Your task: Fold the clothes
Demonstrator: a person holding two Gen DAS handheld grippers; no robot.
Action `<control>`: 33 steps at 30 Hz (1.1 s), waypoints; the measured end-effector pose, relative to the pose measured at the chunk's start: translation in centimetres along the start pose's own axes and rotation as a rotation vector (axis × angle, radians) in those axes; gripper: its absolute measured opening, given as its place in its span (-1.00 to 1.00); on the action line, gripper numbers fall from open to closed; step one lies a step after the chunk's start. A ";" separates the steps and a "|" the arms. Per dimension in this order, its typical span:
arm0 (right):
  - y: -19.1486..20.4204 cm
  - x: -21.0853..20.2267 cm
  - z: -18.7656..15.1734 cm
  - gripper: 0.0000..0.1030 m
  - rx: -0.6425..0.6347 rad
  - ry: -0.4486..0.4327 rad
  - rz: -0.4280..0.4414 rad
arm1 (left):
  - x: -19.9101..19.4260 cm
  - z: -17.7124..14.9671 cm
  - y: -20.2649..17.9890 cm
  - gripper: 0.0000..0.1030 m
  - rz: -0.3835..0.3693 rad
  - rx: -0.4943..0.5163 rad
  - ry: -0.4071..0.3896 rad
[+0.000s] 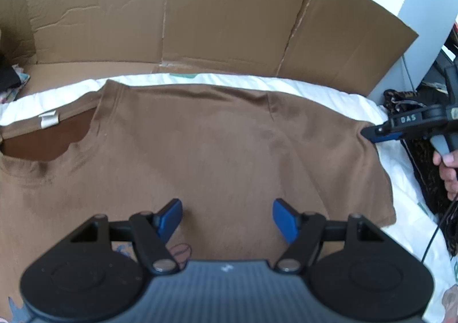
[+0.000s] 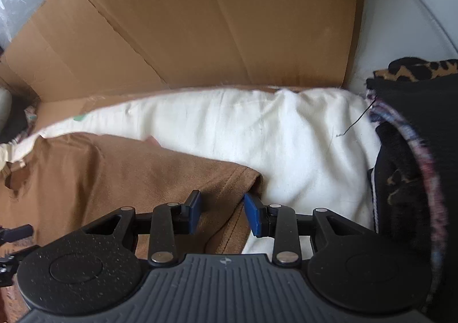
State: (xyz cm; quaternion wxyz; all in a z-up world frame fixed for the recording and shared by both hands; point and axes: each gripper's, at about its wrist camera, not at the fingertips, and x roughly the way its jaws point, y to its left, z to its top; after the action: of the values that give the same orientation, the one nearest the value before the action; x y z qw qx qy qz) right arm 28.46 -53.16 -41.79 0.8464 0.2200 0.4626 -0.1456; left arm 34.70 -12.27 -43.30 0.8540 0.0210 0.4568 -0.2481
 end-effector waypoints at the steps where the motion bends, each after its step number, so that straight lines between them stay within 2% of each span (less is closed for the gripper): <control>1: 0.0 0.2 -0.1 -0.23 0.003 0.000 -0.001 | 0.0 0.0 0.0 0.41 0.000 -0.001 0.000; 2: -0.1 0.3 -0.1 -0.28 0.005 -0.005 -0.001 | 0.0 -0.1 0.1 0.41 0.000 -0.003 0.001; 3: -0.1 0.2 -0.1 -0.65 0.007 -0.011 0.001 | 0.0 0.0 0.1 0.41 0.000 -0.004 0.000; 4: -0.2 0.1 0.0 -0.88 0.014 -0.014 0.006 | -0.1 0.0 0.1 0.41 0.000 -0.005 0.000; 5: -0.3 -0.1 0.2 -1.00 0.017 -0.014 0.011 | -0.1 0.0 0.2 0.41 0.000 -0.006 0.000; 10: -0.5 -1.5 0.7 -1.00 -0.041 -0.034 -0.034 | -0.1 0.0 0.2 0.41 -0.001 -0.008 -0.004; 16: -0.5 -1.1 0.2 -0.98 0.008 0.009 0.007 | -0.1 -0.1 0.1 0.41 0.000 -0.005 -0.003; 20: -0.8 -0.3 -0.2 -0.37 0.042 0.014 0.005 | -0.1 -0.1 0.0 0.41 0.001 -0.002 0.001; 21: -0.8 -0.3 -0.2 -0.32 0.042 0.014 0.003 | 0.0 -0.2 0.0 0.41 0.001 -0.002 0.003; 33: 0.5 1.4 -0.3 -0.32 -0.002 0.014 -0.030 | 0.7 -0.3 0.0 0.41 -0.007 -0.005 0.016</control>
State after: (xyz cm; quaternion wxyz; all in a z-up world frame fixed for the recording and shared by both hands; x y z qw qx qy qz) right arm 29.22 -52.62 -42.98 0.8412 0.2129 0.4718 -0.1564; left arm 34.77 -12.51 -44.07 0.8496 0.0193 0.4640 -0.2499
